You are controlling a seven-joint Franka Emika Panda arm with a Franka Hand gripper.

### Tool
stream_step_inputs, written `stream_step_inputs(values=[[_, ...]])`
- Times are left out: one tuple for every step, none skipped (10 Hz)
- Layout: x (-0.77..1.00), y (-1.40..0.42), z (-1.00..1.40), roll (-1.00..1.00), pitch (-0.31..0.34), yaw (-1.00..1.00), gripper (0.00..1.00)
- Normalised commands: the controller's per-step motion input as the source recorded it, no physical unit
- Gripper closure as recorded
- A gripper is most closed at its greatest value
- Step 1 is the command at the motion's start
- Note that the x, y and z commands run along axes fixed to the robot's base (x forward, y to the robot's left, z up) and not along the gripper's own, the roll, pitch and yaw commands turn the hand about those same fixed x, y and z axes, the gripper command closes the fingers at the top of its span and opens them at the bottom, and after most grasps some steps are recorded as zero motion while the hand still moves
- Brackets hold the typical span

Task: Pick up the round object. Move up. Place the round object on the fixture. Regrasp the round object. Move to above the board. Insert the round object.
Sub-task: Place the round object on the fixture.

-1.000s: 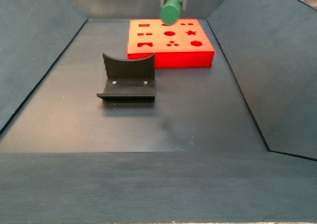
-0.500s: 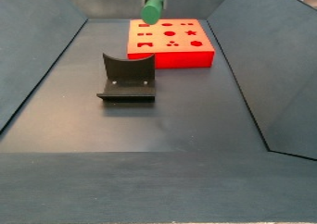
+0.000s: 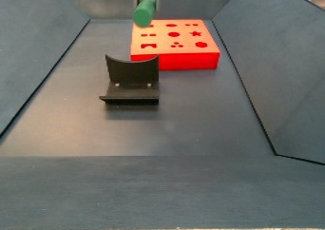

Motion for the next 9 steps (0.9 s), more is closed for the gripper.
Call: stream_step_inputs(values=[[0.57,0.24,-0.06,-1.00,0.067,0.13,1.00],[0.41,0.12,-0.01,-1.00,0.093,0.11,1.00],[0.29,0.09,0.00,-1.00,0.116,0.10,1.00],[0.14,0.07,-0.01,-1.00,0.139,0.08,1.00],[0.07,0.06,-0.01,-1.00,0.149,0.06,1.00],[0.02,0.05,0.01,-1.00,0.148,0.02,1.00],[0.04,0.04,-0.01,-0.97,0.163,-0.02,1.00],[0.06,0.04,-0.01,-0.79,0.158,-0.05,1.00],[0.07,0.04,-0.01,-0.62,0.150,-0.08,1.00]])
